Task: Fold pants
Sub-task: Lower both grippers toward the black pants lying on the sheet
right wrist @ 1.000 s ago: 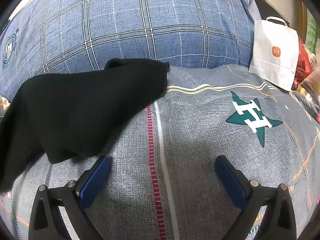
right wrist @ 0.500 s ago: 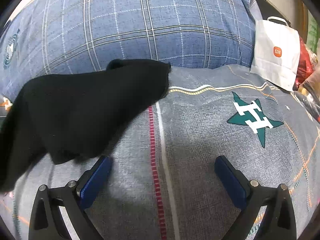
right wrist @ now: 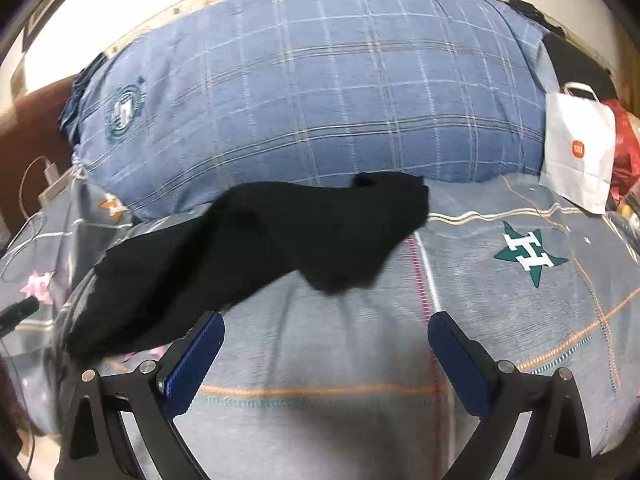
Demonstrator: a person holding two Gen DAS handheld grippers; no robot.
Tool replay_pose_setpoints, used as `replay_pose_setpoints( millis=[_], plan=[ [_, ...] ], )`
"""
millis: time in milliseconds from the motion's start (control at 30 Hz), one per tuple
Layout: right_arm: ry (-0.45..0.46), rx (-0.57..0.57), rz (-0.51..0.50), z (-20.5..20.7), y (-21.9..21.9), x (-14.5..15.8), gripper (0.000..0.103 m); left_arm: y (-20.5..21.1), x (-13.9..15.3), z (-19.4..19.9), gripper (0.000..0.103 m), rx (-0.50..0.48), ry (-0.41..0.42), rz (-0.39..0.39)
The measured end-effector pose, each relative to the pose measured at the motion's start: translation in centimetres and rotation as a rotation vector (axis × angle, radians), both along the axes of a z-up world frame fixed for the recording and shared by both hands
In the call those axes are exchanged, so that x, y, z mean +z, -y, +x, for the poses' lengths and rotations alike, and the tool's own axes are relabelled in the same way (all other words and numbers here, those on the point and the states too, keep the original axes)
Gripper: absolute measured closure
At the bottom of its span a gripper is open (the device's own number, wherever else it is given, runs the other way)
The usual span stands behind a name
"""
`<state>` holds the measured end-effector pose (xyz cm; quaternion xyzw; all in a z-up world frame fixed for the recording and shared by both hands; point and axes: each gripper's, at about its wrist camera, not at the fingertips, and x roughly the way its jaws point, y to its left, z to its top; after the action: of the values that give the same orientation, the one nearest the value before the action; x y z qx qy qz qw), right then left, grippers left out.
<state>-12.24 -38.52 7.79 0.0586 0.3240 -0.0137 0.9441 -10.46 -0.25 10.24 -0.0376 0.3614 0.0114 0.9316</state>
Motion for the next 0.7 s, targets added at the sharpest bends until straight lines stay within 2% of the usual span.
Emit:
replay_pose_setpoints(
  millis=[167,300,700],
  plan=[
    [-0.012,0.036,0.073,-1.1,-1.4,0.9,0.001,1.6,0.9,-0.9,0.001,-0.028,0.019,0.025],
    [-0.013,0.048,0.080,-1.5,-2.0,1.2,0.001,2.1,1.1,-1.3,0.001,-0.042,0.024,0.033],
    [-0.048,0.024,0.090,-0.4,-0.9,0.1,0.002,3.5,-1.1,-0.6,0.001,-0.073,-0.042,0.013]
  ],
)
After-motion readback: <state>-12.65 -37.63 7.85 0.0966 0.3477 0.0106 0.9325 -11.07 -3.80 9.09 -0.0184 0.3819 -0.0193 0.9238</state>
